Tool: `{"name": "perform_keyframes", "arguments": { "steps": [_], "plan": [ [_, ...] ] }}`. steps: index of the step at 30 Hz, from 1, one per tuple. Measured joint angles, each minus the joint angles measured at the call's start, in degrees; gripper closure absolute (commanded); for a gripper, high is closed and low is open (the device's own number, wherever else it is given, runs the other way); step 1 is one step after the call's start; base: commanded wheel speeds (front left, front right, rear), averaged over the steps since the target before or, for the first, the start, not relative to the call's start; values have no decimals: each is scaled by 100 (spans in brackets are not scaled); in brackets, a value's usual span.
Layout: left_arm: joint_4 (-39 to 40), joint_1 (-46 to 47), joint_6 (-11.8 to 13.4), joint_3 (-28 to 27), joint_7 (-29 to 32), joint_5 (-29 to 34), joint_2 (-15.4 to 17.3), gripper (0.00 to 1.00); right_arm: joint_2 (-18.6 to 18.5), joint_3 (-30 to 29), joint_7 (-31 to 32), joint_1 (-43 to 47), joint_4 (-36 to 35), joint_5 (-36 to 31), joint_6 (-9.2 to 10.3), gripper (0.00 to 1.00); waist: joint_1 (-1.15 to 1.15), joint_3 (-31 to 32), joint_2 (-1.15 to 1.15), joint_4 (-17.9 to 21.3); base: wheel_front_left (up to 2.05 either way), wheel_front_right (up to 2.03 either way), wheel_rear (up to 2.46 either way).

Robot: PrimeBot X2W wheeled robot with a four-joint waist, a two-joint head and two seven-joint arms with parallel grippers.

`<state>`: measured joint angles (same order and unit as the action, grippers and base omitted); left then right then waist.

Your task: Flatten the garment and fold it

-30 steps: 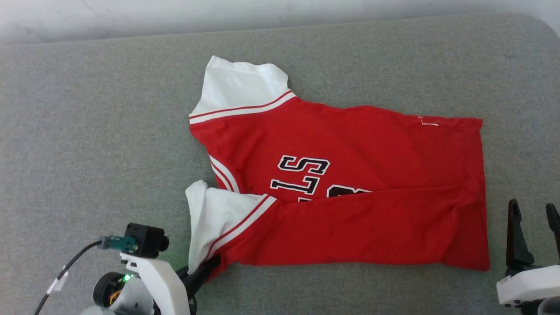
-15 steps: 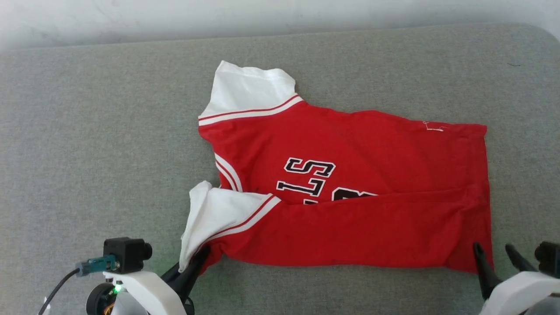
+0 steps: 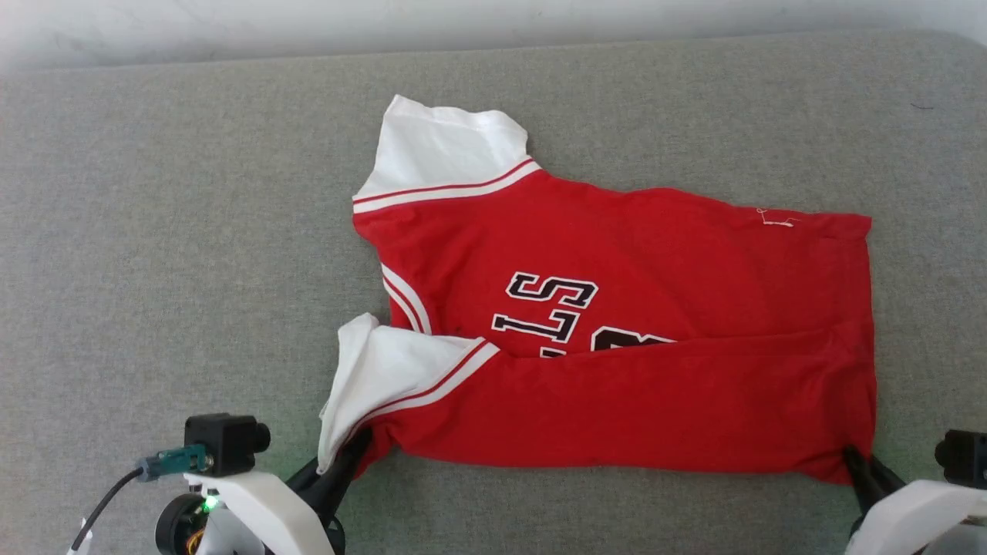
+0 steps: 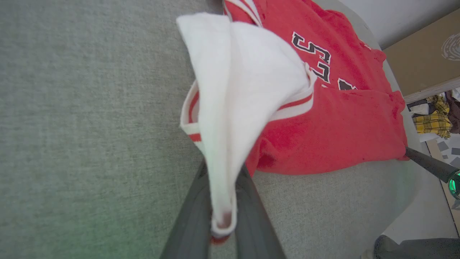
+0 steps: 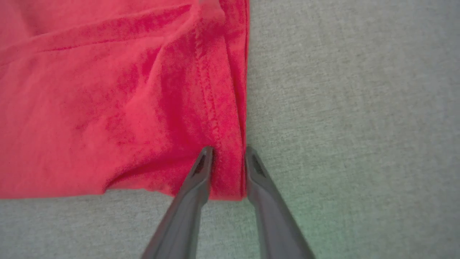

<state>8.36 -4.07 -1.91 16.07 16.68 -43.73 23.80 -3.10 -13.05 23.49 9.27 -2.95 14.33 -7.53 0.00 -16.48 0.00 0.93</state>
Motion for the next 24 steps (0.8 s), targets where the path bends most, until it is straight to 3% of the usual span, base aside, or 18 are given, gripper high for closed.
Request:
{"name": "perform_keyframes", "arguments": {
  "steps": [6,12,24],
  "plan": [
    [-83,71,-7,-43,-45,-78,-14,100,9,-41,-140,-170,113,-67,-2,100,0,3,0,-11,0,0,0],
    [-10,25,0,-140,14,-224,49,100,14,-119,20,-225,-257,-274,-1,100,0,131,0,-4,0,0,0],
    [893,-1027,408,-162,791,-679,355,100,22,-544,981,433,-1376,-102,-2,100,0,449,0,-72,0,0,0]
  ]
}}
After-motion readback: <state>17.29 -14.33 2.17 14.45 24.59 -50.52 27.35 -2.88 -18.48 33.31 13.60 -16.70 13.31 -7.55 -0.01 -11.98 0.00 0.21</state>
